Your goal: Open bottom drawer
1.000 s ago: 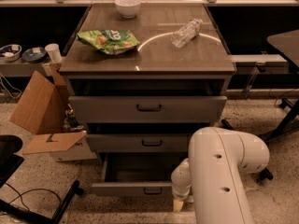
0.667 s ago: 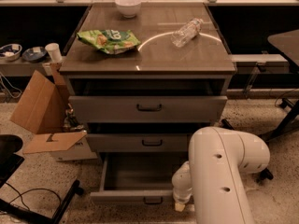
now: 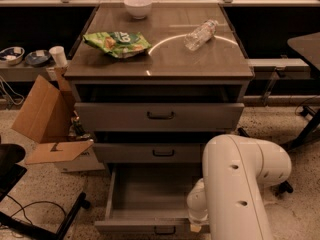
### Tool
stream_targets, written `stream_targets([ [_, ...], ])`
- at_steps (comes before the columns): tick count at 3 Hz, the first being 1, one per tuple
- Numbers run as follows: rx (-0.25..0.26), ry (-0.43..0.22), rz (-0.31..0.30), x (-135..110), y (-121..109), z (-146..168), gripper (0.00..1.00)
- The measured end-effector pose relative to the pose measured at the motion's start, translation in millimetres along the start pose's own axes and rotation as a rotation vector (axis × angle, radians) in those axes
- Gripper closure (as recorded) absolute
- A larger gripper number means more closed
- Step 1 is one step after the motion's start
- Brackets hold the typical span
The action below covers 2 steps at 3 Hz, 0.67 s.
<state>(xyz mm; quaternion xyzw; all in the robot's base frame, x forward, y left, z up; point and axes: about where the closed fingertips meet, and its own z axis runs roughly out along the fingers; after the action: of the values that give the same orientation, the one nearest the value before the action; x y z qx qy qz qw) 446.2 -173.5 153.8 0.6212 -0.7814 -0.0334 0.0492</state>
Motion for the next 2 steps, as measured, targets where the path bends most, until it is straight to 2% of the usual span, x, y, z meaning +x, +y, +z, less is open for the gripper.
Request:
stream_targets([
  [2,-0.011,0.016,0.013,7.7,16.7,4.3,1.0],
])
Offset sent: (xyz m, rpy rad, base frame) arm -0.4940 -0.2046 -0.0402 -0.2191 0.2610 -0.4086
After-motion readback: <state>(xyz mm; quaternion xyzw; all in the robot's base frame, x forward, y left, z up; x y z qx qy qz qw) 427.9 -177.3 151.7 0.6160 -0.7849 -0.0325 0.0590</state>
